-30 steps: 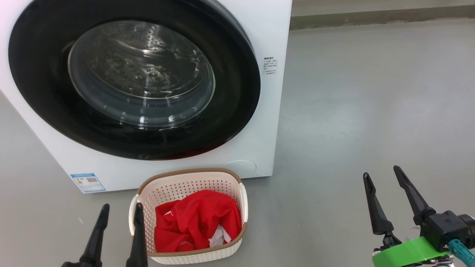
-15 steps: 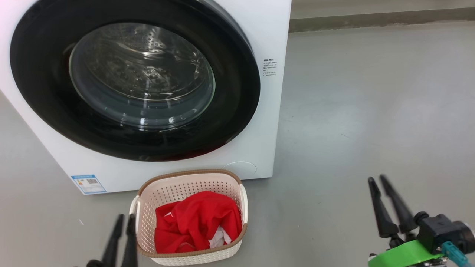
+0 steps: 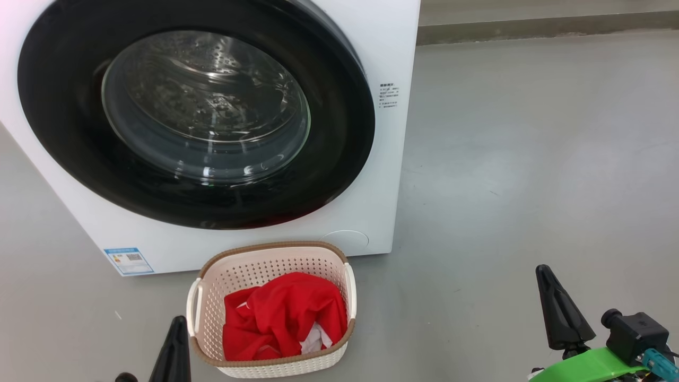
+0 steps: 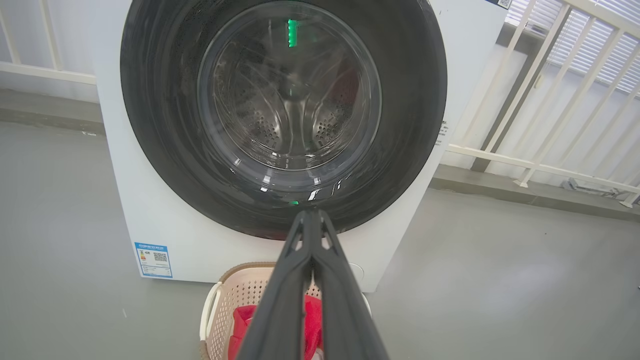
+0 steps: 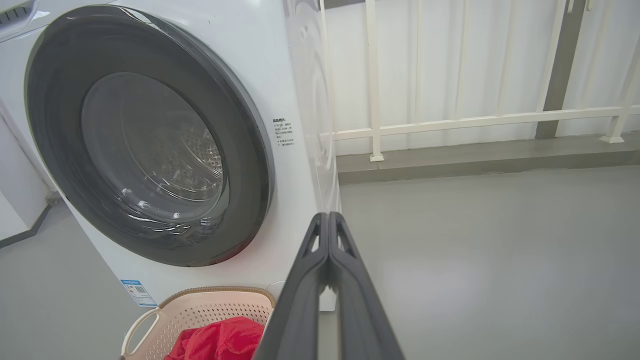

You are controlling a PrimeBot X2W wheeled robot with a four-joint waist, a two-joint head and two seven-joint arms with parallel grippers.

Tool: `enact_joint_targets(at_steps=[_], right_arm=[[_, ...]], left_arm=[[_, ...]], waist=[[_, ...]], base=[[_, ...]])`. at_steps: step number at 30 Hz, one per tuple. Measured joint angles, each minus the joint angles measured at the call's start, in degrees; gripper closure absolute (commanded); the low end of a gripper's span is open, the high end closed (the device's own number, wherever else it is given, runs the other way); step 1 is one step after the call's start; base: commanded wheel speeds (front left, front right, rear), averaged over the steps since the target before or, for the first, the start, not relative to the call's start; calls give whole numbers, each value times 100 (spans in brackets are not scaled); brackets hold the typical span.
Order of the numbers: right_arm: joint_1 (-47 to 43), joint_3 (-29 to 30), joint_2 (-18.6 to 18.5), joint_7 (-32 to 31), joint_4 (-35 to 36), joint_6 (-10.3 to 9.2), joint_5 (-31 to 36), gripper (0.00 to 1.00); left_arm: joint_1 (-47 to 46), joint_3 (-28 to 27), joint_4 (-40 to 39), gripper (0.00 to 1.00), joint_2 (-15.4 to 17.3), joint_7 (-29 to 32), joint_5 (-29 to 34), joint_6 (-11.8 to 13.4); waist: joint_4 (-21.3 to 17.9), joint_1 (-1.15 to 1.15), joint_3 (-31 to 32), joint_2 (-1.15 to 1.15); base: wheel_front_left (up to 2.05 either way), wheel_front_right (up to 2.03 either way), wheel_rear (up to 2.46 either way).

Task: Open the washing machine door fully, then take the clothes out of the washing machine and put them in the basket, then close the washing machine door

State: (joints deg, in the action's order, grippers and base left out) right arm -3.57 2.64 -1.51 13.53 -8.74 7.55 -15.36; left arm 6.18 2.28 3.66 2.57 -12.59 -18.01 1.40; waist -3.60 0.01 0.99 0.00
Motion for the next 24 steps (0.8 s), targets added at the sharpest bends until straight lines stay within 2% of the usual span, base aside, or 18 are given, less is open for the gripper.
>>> enact_joint_targets(at_steps=[24], right_arm=[[64, -14, -78, -305, -148, 0, -1780, 100]], left_arm=[[-120, -58, 253, 100, 19, 359, -1651, -193]], waist=[[79, 0, -22, 0]], base=[[0, 0, 0]])
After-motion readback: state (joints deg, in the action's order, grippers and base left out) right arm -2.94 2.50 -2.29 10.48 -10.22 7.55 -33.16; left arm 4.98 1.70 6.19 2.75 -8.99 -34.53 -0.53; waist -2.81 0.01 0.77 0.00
